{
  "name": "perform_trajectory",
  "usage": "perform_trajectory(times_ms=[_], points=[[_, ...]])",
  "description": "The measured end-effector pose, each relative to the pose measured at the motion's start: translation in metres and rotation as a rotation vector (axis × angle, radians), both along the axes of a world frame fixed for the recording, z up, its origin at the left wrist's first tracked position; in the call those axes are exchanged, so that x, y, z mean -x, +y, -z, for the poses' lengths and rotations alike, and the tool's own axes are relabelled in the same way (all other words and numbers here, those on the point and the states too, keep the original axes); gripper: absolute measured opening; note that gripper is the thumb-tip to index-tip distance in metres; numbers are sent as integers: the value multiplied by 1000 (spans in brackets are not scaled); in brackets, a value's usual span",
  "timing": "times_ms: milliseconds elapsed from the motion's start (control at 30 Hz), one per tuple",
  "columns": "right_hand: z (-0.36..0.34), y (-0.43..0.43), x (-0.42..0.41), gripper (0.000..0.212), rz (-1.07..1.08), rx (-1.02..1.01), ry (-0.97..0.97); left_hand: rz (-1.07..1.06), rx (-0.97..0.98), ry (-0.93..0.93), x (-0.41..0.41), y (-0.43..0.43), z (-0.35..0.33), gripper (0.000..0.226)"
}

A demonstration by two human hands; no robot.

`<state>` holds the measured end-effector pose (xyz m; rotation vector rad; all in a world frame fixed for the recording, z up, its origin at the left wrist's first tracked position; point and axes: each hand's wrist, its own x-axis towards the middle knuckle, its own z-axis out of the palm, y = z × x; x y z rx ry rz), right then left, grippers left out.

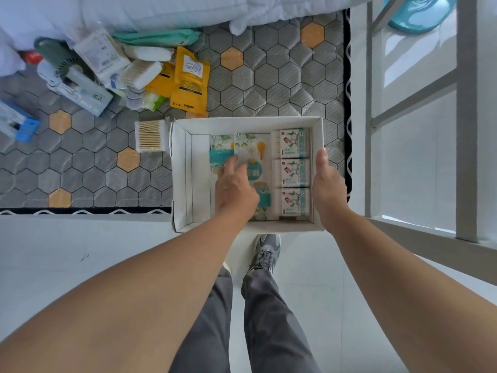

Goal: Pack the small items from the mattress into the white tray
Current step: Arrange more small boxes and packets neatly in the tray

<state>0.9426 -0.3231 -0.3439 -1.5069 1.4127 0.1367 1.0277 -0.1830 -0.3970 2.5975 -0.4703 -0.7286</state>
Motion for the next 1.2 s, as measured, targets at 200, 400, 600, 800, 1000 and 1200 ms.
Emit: perform_trajectory(times_ms=[200,400,600,800,1000,1200], points=[[0,0,0,59,-36,49,-16,-17,-23,88,-1,3,2,58],[12,7,2,46,-76,237,-45,164,-101,24,-16,15,-9,65],[12,26,-11,40,-381,768,-164,4,267,-248,-71,41,-39,17],[7,59,-58,24,-712,861,-282,-316,136,-350,-151,105,-29,17],[-6,95,-121,20,-788,738,-370,-13,-151,-179,-205,141,6,57],[-11,130,-174,12,-916,724,-394,321,-278,-113,-212,150,35,99]])
